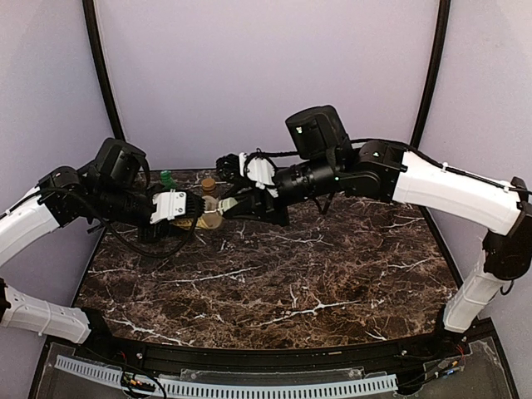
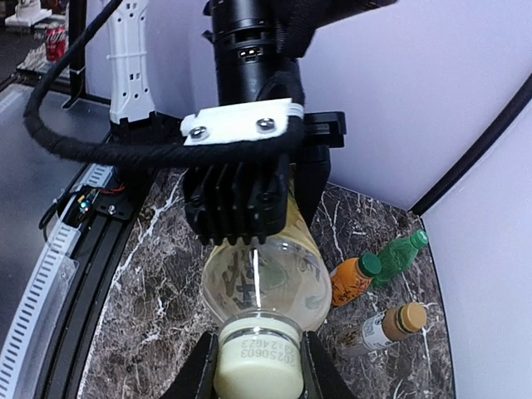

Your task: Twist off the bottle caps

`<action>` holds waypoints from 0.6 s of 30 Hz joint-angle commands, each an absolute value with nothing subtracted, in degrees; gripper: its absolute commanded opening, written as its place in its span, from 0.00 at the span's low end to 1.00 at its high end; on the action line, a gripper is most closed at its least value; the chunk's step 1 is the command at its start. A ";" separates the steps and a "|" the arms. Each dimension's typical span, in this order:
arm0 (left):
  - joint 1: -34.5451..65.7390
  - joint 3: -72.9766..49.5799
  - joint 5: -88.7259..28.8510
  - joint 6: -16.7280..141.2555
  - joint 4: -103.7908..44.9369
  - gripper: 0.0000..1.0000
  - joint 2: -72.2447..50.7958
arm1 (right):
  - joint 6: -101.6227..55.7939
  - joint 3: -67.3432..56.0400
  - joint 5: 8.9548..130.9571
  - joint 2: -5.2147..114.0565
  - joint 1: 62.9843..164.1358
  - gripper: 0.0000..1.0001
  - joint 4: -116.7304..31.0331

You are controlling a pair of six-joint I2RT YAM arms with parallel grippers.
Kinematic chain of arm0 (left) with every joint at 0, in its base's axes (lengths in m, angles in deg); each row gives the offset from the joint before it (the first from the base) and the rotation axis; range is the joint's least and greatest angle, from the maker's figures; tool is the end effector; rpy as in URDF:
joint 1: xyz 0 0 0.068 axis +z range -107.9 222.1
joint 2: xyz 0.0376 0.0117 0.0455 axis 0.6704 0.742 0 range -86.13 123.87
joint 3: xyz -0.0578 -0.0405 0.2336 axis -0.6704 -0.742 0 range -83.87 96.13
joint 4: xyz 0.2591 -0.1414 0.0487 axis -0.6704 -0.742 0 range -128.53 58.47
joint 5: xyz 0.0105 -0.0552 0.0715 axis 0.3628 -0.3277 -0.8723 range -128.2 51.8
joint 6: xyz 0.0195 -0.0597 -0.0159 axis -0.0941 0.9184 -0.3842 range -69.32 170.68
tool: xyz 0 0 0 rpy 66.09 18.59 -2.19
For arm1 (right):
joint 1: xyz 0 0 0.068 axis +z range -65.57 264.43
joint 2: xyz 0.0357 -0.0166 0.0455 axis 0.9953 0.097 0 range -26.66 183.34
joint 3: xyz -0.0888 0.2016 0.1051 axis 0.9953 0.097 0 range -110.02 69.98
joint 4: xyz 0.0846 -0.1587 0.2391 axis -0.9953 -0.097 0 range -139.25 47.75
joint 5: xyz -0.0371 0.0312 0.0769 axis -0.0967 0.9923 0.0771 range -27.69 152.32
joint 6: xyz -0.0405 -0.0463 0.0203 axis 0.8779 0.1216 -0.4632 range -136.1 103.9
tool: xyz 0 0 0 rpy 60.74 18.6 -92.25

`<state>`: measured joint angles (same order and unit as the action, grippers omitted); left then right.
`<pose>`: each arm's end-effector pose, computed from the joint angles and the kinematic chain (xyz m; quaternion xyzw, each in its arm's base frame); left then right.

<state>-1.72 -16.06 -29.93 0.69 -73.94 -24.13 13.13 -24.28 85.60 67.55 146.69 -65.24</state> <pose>0.2022 -0.2041 0.3348 0.6728 0.5851 -0.0401 0.4509 0.1839 0.3926 0.3603 -0.6626 0.4899 0.3151 0.4709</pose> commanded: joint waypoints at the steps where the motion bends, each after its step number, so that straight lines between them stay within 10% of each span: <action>1: -2.46 -12.87 -18.25 0.84 -76.67 0.22 -23.33 | 27.59 -24.15 82.33 68.12 149.47 0.00 -70.23; 10: -2.46 -12.61 -17.18 0.66 -77.75 0.22 -23.06 | 39.06 -19.76 76.66 66.65 151.26 0.00 -66.95; 18: -2.46 -12.91 -18.31 0.58 -77.31 0.22 -23.64 | 35.76 -18.59 76.44 65.27 151.28 0.66 -62.40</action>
<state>-2.09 -14.37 -21.27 1.34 -79.23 -22.36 36.67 -19.97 77.69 65.70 150.82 -65.48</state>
